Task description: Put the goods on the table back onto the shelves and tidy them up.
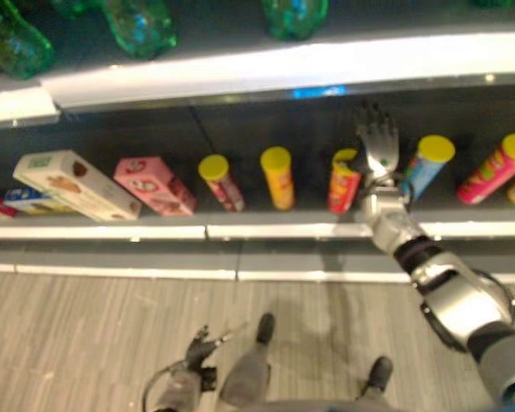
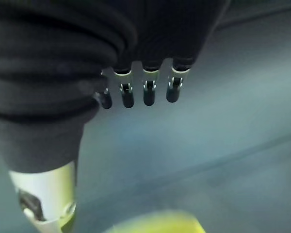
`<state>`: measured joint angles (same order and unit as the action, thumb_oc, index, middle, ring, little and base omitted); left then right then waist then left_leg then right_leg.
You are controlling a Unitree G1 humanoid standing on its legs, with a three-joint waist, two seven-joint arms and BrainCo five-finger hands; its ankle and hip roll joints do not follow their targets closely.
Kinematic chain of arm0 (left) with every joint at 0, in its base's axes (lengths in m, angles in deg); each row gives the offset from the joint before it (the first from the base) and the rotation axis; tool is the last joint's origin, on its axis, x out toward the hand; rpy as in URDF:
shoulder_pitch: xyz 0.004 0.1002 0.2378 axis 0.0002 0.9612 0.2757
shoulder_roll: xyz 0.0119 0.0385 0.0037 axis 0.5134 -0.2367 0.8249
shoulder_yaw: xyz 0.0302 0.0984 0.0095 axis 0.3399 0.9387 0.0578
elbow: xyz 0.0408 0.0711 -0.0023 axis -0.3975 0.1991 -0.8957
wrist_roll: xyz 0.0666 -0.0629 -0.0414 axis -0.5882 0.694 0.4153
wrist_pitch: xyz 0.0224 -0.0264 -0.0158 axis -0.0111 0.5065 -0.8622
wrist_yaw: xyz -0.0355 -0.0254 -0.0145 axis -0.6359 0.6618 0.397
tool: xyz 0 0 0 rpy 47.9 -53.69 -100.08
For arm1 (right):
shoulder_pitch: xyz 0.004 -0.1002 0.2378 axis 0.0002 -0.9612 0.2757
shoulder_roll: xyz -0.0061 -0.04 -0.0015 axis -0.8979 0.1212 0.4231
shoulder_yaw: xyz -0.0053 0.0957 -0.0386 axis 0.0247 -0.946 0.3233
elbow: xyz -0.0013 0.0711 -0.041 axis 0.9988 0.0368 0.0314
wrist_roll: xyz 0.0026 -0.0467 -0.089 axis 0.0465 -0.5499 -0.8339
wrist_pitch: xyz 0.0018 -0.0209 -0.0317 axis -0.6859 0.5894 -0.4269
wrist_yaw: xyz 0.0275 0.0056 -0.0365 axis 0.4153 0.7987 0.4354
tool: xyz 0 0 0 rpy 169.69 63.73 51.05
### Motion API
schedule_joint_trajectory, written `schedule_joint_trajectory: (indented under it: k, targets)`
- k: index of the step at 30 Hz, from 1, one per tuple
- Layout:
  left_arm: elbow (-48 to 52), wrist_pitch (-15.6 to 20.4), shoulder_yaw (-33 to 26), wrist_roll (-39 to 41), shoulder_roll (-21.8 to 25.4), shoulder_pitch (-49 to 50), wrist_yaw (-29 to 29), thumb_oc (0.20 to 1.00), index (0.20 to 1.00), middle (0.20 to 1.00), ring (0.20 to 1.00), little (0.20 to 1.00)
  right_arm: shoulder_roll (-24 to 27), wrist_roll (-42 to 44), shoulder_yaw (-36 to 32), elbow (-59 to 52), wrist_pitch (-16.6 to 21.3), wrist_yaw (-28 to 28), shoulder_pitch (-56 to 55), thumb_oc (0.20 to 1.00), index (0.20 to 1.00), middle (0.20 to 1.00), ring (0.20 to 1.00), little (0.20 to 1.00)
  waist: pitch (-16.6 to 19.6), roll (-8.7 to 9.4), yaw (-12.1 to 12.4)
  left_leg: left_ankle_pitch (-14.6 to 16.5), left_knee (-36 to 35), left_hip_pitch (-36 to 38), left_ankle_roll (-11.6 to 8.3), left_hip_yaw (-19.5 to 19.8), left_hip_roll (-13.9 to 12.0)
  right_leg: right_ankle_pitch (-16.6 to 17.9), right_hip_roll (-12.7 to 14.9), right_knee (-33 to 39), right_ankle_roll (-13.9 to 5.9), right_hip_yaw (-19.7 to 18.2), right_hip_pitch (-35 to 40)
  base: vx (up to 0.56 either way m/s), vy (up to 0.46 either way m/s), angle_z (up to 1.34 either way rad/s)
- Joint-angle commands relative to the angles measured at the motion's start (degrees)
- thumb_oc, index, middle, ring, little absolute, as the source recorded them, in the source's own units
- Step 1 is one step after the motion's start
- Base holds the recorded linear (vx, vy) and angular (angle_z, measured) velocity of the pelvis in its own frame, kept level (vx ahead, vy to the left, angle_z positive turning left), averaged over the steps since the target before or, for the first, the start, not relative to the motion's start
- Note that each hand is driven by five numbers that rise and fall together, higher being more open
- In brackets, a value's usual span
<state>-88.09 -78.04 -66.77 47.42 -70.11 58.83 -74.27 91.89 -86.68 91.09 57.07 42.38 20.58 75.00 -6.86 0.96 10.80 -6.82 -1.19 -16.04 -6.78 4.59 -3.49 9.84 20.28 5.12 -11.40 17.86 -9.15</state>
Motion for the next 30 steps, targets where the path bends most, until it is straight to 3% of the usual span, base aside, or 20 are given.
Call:
schedule_joint_trajectory:
  k: [1,6,7,9,11,13,14,15,17,18,19,20,21,22,24,25,26,28,29,30]
  targets:
    - [-3.93,-0.15,0.04,-3.0,1.93,-1.5,0.26,1.0,1.0,1.0,1.0,1.0,2.66,-0.2,-1.36,-5.51,1.77,1.96,-2.72,1.0,1.0,1.0,1.0,1.0,1.57,1.39,0.1,9.34,0.67,4.6,0.29,1.14,-2.2,-0.23,4.29,-0.12,-3.23,-3.07,6.09,0.01,0.043,-0.05]
    - [-5.12,-0.87,-2.86,-4.56,0.93,-0.17,0.64,1.0,1.0,1.0,1.0,1.0,3.96,-0.44,-5.76,-14.29,3.3,0.72,-13.76,1.0,1.0,1.0,1.0,1.0,3.62,2.75,-3.17,10.42,-0.34,9.36,0.91,-0.89,-2.16,-0.17,4.44,-0.37,-3.41,-4.82,8.18,0.01,0.106,-0.14]
    - [-5.36,-1.04,-4.01,-5.64,0.3,0.54,0.56,1.0,1.0,1.0,1.0,1.0,5.6,-0.01,-8.91,-19.38,4.65,0.44,-20.8,1.0,1.0,1.0,1.0,1.0,4.02,3.25,-5.71,11.39,-0.12,11.25,1.43,-1.89,-2.04,0.63,4.72,-1.46,-3.47,-6.24,8.68,0.0,0.126,-0.26]
    - [-5.33,-1.04,-3.86,-5.67,0.3,0.68,0.57,1.0,1.0,1.0,1.0,1.0,5.72,-0.09,-9.14,-19.86,4.57,0.2,-21.25,1.0,1.0,1.0,1.0,1.0,4.01,3.28,-5.46,11.45,-0.08,11.42,1.45,-2.02,-2.02,0.6,4.76,-1.53,-3.49,-6.4,8.72,0.0,0.062,-0.3]
    - [-5.73,-1.33,-5.52,-7.31,-0.07,1.17,0.63,1.0,1.0,1.0,1.0,1.0,8.26,-0.1,-13.48,-26.76,6.27,-1.7,-32.47,1.0,1.0,1.0,1.0,1.0,3.53,3.52,-8.73,13.58,3.16,12.52,1.92,-2.93,-1.43,1.16,5.46,-3.76,-3.44,-8.84,8.99,-0.04,0.171,-0.24]
    - [-9.15,-1.42,-6.78,-12.52,-1.32,1.16,0.72,1.0,1.0,1.0,1.0,1.0,8.47,1.94,-23.06,-31.15,7.49,-2.84,-48.72,1.0,1.0,1.0,1.0,1.0,2.27,3.26,-14.43,16.65,7.74,12.92,3.07,-6.34,-0.07,6.34,6.83,-5.57,-3.6,-13.05,7.04,-0.16,0.287,-0.01]
    - [-9.56,-1.28,-7.05,-12.84,-1.64,1.09,0.86,1.0,1.0,1.0,1.0,1.0,7.64,3.36,-25.1,-30.93,7.44,-2.4,-50.41,1.0,1.0,1.0,1.0,1.0,1.95,3.26,-15.52,16.29,7.41,12.85,3.64,-7.97,0.42,10.62,7.15,-5.55,-3.6,-14.52,4.43,-0.37,0.262,-0.51]
    - [-8.44,-0.71,-6.66,-12.94,-1.71,0.86,0.91,1.0,1.0,1.0,1.0,1.0,6.27,6.39,-27.47,-31.14,7.88,-1.57,-51.8,1.0,1.0,1.0,1.0,1.0,-0.02,2.51,-17.3,15.5,5.96,13.74,3.89,-12.4,-0.13,15.11,6.2,-5.56,-3.6,-11.88,-0.29,-0.38,0.255,-1.62]
    - [-6.5,-0.42,-5.76,-12.48,-1.62,0.46,1.04,1.0,1.0,1.0,1.0,1.0,5.01,9.9,-28.96,-29.2,8.4,0.18,-52.16,1.0,1.0,1.0,1.0,1.0,-1.74,0.67,-17.59,14.27,4.04,15.1,3.86,-17.99,-2.13,9.26,3.91,-6.92,-3.6,-0.76,-2.72,-0.27,0.273,-3.73]
    - [-5.73,-0.71,-5.6,-11.93,-1.61,0.63,1.25,1.0,1.0,1.0,1.0,1.0,4.0,11.71,-29.19,-28.36,8.77,0.97,-52.78,1.0,1.0,1.0,1.0,1.0,-2.12,0.3,-17.6,13.37,3.3,15.56,3.85,-20.03,-2.75,6.12,3.32,-8.02,-3.6,2.74,-2.12,-0.27,0.241,-4.33]
    - [-4.51,-1.37,-6.19,-11.28,-1.57,1.67,1.19,1.0,1.0,1.0,1.0,1.0,1.41,15.4,-29.86,-26.93,8.91,1.6,-54.19,1.0,1.0,1.0,1.0,1.0,-1.6,0.17,-16.91,11.12,1.54,16.12,4.43,-25.21,-3.0,1.56,2.9,-10.8,-2.66,7.77,0.07,-0.39,0.133,-3.42]
    - [-3.11,-1.72,-7.33,-10.08,-1.53,3.0,1.1,1.0,1.0,1.0,1.0,1.0,0.52,17.87,-29.8,-25.56,8.98,0.87,-54.94,1.0,1.0,1.0,1.0,1.0,-0.46,0.08,-15.54,9.66,0.48,15.77,4.99,-30.06,-3.36,0.37,4.52,-14.54,-1.99,11.58,3.39,-0.32,0.07,-2.53]
    - [-2.95,-1.79,-7.31,-10.01,-1.49,3.24,1.08,1.0,1.0,1.0,1.0,1.0,0.57,17.98,-29.72,-25.52,9.0,0.85,-55.02,1.0,1.0,1.0,1.0,1.0,-0.45,0.16,-15.38,9.67,0.3,16.07,4.96,-30.29,-3.27,0.22,4.6,-14.78,-2.06,11.28,3.32,-0.27,-0.029,-2.5]
    - [-2.64,-1.89,-8.28,-8.53,-1.7,4.14,0.98,1.0,1.0,1.0,1.0,1.0,0.0,18.8,-29.1,-25.93,8.89,-0.26,-55.41,1.0,1.0,1.0,1.0,1.0,1.09,0.06,-14.64,8.96,-0.02,15.53,5.16,-33.53,-3.43,0.11,6.3,-16.92,-1.6,12.62,7.22,-0.15,-0.048,-2.27]
    - [-2.88,-2.05,-8.82,-7.75,-2.34,4.84,0.75,1.0,1.0,1.0,1.0,1.0,-0.73,20.05,-28.4,-26.98,9.08,-1.19,-55.42,1.0,1.0,1.0,1.0,1.0,2.98,0.41,-13.79,7.51,0.38,14.56,4.8,-37.05,-4.24,1.28,7.18,-17.03,-2.26,12.72,11.13,-0.23,-0.275,-0.87]
    - [-3.15,-2.04,-8.44,-7.79,-3.01,5.48,0.53,1.0,1.0,1.0,1.0,1.0,-0.43,18.76,-26.65,-29.25,9.28,-2.39,-54.69,1.0,1.0,1.0,1.0,1.0,4.82,1.01,-12.84,5.75,1.18,13.52,3.56,-41.47,-6.56,5.05,7.88,-14.05,-3.26,14.01,15.07,-0.2,-0.378,-0.3]
    - [-3.14,-2.02,-8.48,-7.82,-3.02,5.56,0.54,1.0,1.0,1.0,1.0,1.0,-0.44,18.7,-26.6,-29.35,9.2,-2.45,-54.76,1.0,1.0,1.0,1.0,1.0,4.88,0.99,-12.67,5.69,1.25,13.58,3.43,-41.7,-6.69,5.42,7.69,-13.54,-3.25,13.86,15.14,-0.24,-0.514,-1.09]
    - [-2.76,-1.76,-8.35,-7.83,-2.96,5.81,1.0,1.0,1.0,1.0,1.0,1.0,-0.28,17.94,-25.29,-31.35,9.25,-3.4,-54.59,1.0,1.0,1.0,1.0,1.0,5.52,1.14,-12.11,3.93,2.1,13.11,1.99,-44.05,-9.28,6.55,7.56,-11.58,-3.55,14.26,16.22,-0.13,-0.36,-1.17]
    - [-2.52,-1.69,-8.57,-7.63,-2.61,5.59,1.54,1.0,1.0,1.0,1.0,1.0,-0.41,18.85,-23.87,-33.87,10.61,-4.85,-55.7,1.0,1.0,1.0,1.0,1.0,5.71,1.47,-12.04,2.0,3.07,12.57,0.58,-45.5,-11.68,1.27,5.38,-9.87,-2.86,13.6,16.75,-0.05,-0.282,-0.83]
    - [-2.51,-1.71,-8.62,-7.64,-2.56,5.65,1.55,1.0,1.0,1.0,1.0,1.0,-0.42,18.91,-23.85,-34.09,10.59,-4.96,-55.88,1.0,1.0,1.0,1.0,1.0,5.75,1.42,-11.94,1.83,3.29,12.6,0.24,-45.57,-12.13,0.76,5.1,-10.11,-2.74,13.47,16.67,-0.06,-0.555,-0.88]
